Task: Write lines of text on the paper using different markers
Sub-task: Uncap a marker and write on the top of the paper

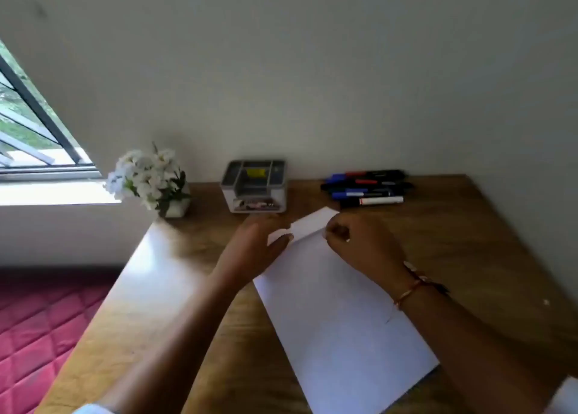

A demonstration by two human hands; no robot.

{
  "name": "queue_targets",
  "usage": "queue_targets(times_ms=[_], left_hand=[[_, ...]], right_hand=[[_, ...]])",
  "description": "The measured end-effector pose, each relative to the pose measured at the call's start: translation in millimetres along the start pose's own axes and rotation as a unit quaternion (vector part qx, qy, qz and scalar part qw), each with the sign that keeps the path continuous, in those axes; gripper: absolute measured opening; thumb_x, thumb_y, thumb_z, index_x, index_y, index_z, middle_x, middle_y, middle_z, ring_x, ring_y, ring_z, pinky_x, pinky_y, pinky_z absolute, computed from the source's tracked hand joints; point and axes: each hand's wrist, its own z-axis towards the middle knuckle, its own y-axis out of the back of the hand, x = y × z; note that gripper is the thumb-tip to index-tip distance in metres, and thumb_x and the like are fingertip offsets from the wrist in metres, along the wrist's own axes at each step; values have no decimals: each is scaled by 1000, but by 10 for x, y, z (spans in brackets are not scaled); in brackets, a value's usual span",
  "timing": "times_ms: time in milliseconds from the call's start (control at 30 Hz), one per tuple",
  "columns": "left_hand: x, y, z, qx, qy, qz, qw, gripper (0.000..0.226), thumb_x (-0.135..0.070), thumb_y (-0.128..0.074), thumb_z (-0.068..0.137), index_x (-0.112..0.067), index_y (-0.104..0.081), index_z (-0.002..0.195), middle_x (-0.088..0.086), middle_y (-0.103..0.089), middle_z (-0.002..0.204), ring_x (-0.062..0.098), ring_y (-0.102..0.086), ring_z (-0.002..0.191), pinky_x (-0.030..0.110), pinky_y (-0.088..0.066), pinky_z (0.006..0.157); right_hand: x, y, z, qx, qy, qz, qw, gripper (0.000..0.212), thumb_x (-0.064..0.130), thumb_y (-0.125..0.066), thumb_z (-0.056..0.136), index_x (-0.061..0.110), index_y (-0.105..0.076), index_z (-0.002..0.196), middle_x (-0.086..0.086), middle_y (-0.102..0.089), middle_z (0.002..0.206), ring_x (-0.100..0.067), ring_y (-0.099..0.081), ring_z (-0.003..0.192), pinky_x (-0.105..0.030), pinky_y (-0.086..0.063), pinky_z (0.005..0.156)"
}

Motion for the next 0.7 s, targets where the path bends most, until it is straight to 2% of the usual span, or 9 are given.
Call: queue_targets(times_ms=[67, 167, 267, 333, 400, 500, 633, 700], left_hand=[[134, -116, -89, 33, 20, 36, 999, 34, -39, -62, 93, -28, -66, 124, -5, -60, 135, 16, -53, 123, 30, -43, 100], [269, -194, -173, 73, 30, 38, 996, 41, -43, -60, 94, -31, -59, 133, -7, -52, 145, 14, -48, 132, 30, -36, 108], [258, -158, -174, 85, 2, 32, 996, 32, -33, -61, 96, -26, -66, 127, -6, -58, 139, 14, -54, 126, 24, -37, 101], [218, -108, -190, 76, 0, 34, 997, 27, -30, -61, 97, -24, -69, 122, -6, -64, 132, 12, -58, 119, 20, -37, 95], [186, -80, -208, 77, 2, 26, 997, 28, -31, -63, 96, -24, -70, 121, -6, -66, 127, 11, -60, 115, 23, -41, 95], [179, -55, -229, 87, 0, 8, 996, 26, -31, -68, 92, -23, -72, 117, -5, -67, 124, 11, -60, 113, 28, -45, 101], [229, -52, -185, 92, -5, -2, 996, 21, -29, -73, 88, -27, -74, 109, -9, -69, 118, 8, -61, 108, 28, -48, 98], [262, -58, -158, 91, -1, -11, 996, 18, -30, -74, 86, -32, -75, 104, -15, -69, 111, 2, -61, 99, 20, -48, 89]], right_hand=[[-84, -98, -35, 12, 12, -39, 999, 18, 29, -71, 91, 16, -74, 103, -4, -74, 99, -19, -67, 90, -32, -55, 79], [-213, -201, -97, 18, 17, -48, 999, 23, 28, -71, 91, 13, -73, 108, -6, -72, 104, -19, -64, 92, -25, -48, 77], [-296, -184, -61, -32, 18, -42, 998, 17, 24, -72, 90, 11, -73, 101, -8, -71, 95, -20, -62, 85, -23, -43, 66], [-365, -100, 45, -85, 17, -67, 994, 16, 20, -70, 90, 6, -73, 98, -14, -71, 95, -28, -64, 87, -30, -45, 69], [-462, -29, 169, -114, 21, -111, 987, 23, 19, -68, 91, -1, -71, 101, -22, -69, 105, -37, -64, 97, -35, -45, 75], [-643, 37, 357, -88, 1, -190, 978, 32, 19, -62, 94, 2, -63, 121, -21, -64, 124, -36, -60, 113, -38, -46, 93], [-760, 56, 492, -36, -5, -236, 971, 40, 21, -59, 96, 9, -59, 135, -17, -61, 133, -34, -58, 121, -39, -47, 101], [-784, 33, 542, -39, 9, -270, 962, 39, 23, -58, 97, 12, -60, 134, -15, -61, 133, -34, -57, 121, -40, -48, 99]])
